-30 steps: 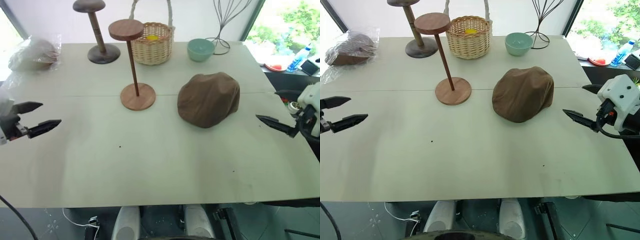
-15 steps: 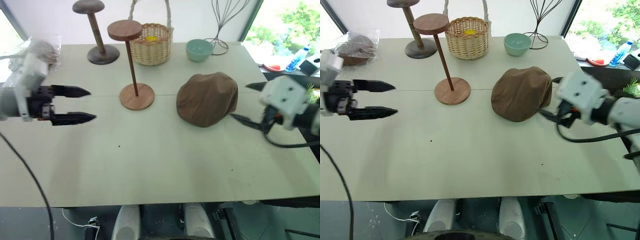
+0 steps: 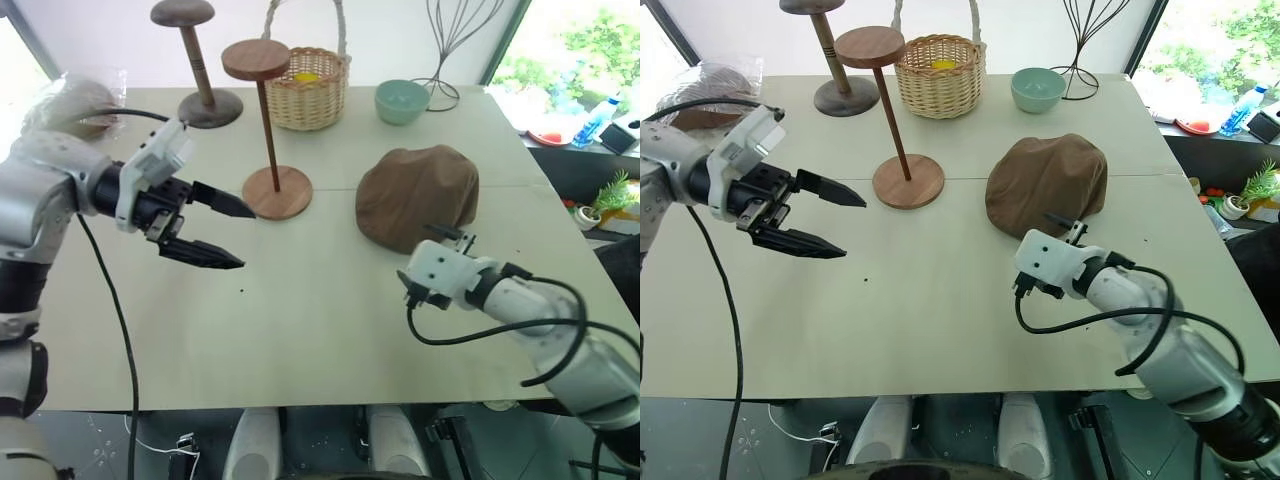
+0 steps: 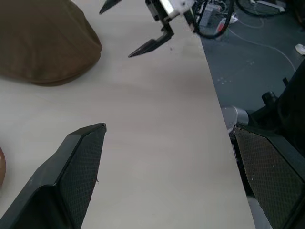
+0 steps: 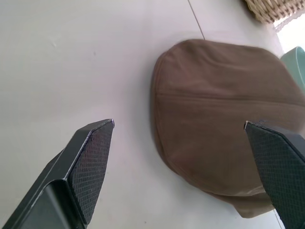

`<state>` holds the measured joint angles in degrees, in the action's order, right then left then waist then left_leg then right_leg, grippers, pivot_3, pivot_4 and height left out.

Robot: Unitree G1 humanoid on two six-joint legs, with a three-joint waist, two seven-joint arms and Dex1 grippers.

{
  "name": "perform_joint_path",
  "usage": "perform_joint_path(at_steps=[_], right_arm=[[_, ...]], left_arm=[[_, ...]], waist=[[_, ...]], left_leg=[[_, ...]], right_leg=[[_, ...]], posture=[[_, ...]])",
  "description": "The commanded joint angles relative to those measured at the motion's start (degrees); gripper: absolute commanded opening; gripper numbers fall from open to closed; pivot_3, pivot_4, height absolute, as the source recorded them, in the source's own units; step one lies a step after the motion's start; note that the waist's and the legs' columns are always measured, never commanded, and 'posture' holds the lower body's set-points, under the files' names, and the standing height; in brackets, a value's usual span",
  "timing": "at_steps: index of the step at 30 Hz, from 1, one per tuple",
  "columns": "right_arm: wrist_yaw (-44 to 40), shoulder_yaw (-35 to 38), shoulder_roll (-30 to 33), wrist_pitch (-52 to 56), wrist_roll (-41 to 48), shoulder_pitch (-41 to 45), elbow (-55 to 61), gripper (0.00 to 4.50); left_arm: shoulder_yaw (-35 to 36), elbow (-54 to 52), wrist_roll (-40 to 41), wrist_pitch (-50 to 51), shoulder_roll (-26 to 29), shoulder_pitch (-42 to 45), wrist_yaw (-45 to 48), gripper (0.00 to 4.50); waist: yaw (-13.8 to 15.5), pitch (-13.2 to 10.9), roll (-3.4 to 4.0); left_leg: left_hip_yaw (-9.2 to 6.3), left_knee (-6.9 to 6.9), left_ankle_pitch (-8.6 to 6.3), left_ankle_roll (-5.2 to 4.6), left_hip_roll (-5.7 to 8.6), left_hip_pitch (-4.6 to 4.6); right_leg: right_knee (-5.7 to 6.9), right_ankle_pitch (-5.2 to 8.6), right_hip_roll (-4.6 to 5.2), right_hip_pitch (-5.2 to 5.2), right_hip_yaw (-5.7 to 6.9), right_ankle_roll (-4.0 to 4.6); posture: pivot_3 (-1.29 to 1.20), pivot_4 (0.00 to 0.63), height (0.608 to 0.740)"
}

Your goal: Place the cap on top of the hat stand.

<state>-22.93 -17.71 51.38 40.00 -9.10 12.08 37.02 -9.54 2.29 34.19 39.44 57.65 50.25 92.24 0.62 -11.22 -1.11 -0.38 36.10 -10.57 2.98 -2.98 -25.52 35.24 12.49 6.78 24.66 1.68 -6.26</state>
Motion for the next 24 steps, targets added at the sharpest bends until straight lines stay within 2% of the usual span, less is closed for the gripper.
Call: perform_joint_path(at_steps=[1,5,10,18,24], right_arm=[[4.4,-3.6,-3.3,-5.9,-7.8,0.9,-7.3,4.47],[9.0,-6.4,-7.6,-12.5,-14.2,1.3,-17.5,4.47],[11.9,-6.0,-12.1,-18.3,-17.8,3.1,-26.1,4.47],[17.2,-6.7,-17.7,-25.2,-24.8,13.9,-46.0,4.47],[18.6,-6.5,-19.1,-28.6,-26.6,18.2,-54.4,4.47]], left_arm=[[0.3,0.4,-0.3,-0.4,-0.7,2.4,0.3,4.50],[0.6,0.3,-0.8,0.1,-2.2,3.0,0.0,4.50],[1.2,0.2,-1.3,0.4,-3.2,3.4,-0.4,4.50],[2.2,0.0,-1.0,0.8,-4.4,4.1,-2.1,4.50],[2.9,0.1,-0.7,0.9,-4.9,4.2,-3.1,4.50]], waist=[[-0.1,0.0,-0.01],[-0.3,0.0,-0.03],[-0.9,0.1,-0.12],[-1.4,0.1,-0.19],[-1.3,0.1,-0.20]], left_leg=[[0.00,0.00,0.00,0.00,0.00,0.00],[-0.02,-0.02,0.00,-0.01,-0.01,0.05],[-0.04,0.06,0.01,-0.01,-0.01,0.15],[-0.11,0.12,0.01,-0.02,0.00,0.21],[-0.14,0.11,0.02,-0.02,0.03,0.19]], right_leg=[[0.00,0.00,0.00,0.00,0.00,0.00],[0.09,0.00,-0.03,-0.01,0.00,-0.01],[0.13,0.07,-0.03,-0.12,0.00,-0.12],[0.24,0.01,-0.04,-0.22,0.00,-0.03],[0.25,0.00,-0.04,-0.22,-0.01,-0.02]], posture=[[0.00,0.150,0.728],[0.00,0.150,0.728],[0.00,0.150,0.728],[0.00,0.150,0.728],[0.00,0.150,0.728]])
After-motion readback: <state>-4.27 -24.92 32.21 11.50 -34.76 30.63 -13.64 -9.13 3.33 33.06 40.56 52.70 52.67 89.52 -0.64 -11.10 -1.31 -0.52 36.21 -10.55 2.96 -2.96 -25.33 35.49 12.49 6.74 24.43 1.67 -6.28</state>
